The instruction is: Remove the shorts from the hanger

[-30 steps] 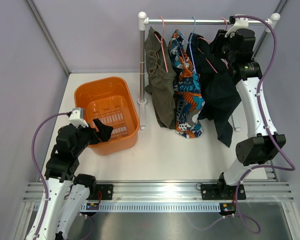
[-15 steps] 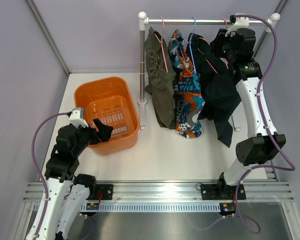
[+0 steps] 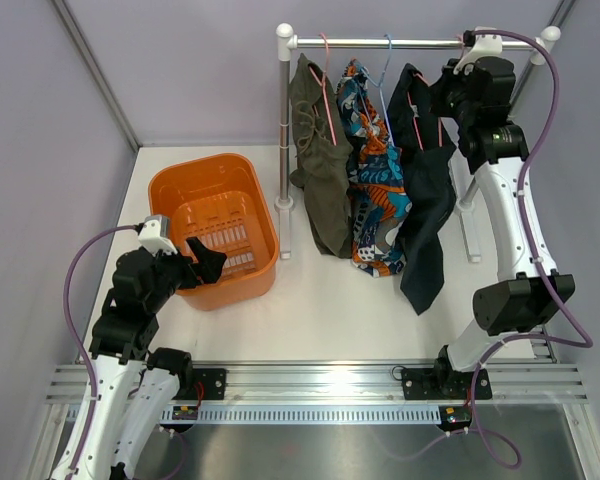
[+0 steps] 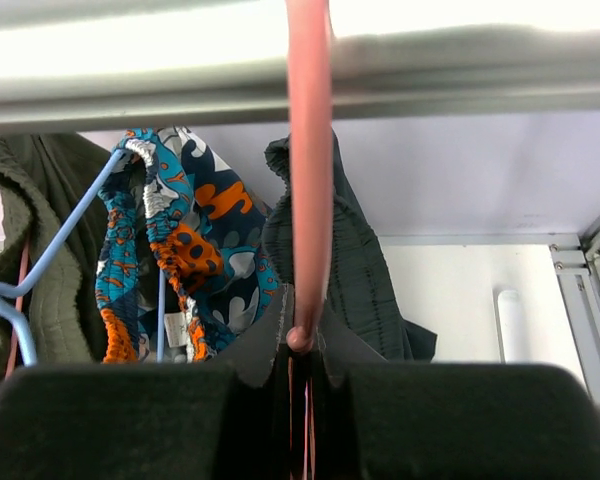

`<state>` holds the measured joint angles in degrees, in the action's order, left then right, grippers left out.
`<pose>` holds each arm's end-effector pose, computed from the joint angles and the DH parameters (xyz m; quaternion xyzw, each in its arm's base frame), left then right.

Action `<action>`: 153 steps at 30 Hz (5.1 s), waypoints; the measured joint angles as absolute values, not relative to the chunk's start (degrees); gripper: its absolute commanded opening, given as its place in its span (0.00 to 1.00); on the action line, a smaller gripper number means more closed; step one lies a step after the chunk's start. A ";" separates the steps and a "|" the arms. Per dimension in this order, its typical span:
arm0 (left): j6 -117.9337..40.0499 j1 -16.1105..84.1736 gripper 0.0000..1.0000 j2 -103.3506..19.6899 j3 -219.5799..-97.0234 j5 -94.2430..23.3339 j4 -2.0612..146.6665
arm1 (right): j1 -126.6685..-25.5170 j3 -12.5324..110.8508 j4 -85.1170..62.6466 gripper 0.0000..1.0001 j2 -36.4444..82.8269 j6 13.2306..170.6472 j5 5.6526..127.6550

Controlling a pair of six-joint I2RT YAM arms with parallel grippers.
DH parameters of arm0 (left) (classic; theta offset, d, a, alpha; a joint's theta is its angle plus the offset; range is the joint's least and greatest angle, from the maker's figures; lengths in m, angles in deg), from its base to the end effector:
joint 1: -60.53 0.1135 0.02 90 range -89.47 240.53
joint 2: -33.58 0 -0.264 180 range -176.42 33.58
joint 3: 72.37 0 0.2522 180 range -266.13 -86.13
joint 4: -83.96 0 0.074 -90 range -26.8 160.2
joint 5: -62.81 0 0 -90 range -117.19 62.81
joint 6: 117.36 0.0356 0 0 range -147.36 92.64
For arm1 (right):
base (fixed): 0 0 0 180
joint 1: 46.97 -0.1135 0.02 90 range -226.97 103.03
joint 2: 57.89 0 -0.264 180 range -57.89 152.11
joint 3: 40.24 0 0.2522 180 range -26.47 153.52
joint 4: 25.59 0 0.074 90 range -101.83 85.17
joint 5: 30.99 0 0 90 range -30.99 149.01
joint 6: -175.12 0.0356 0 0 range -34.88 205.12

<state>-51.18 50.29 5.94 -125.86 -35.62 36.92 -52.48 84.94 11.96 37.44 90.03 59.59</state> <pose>0.1122 -0.0256 0.3065 -0.0560 0.8220 -0.2230 0.5210 0.3701 0.0361 0.4872 -0.0073 0.7530 0.0635 0.6550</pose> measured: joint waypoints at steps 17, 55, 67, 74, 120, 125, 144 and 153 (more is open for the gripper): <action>-51.15 50.29 0.99 5.61 -125.86 -35.77 36.92 | -52.48 83.72 18.61 0.00 24.43 91.67 54.96; -53.19 6.16 0.98 -23.35 -140.83 -32.21 54.45 | -67.94 51.28 53.95 0.00 -12.24 102.42 73.41; -56.68 -3.83 0.94 -37.62 -147.89 -17.19 61.16 | -70.52 52.77 51.81 0.00 -8.63 103.19 71.98; -57.45 -5.53 0.93 -41.91 -149.94 -13.37 62.67 | -70.69 54.01 51.54 0.00 -7.45 103.15 71.53; -56.20 1.38 0.00 -53.82 -163.69 0.66 56.09 | -70.87 60.68 52.64 0.00 -10.67 100.57 70.72; -55.92 2.16 0.00 -53.82 -162.93 -1.98 56.27 | -70.89 62.06 52.75 0.00 -12.33 100.63 70.39; -36.51 -31.93 0.00 -39.24 -160.13 -17.57 50.43 | -71.00 63.00 44.59 0.00 -6.54 102.90 54.06; -32.60 -33.88 0.00 -28.20 -165.92 -0.93 41.10 | -71.02 75.30 43.43 0.00 1.29 101.81 47.72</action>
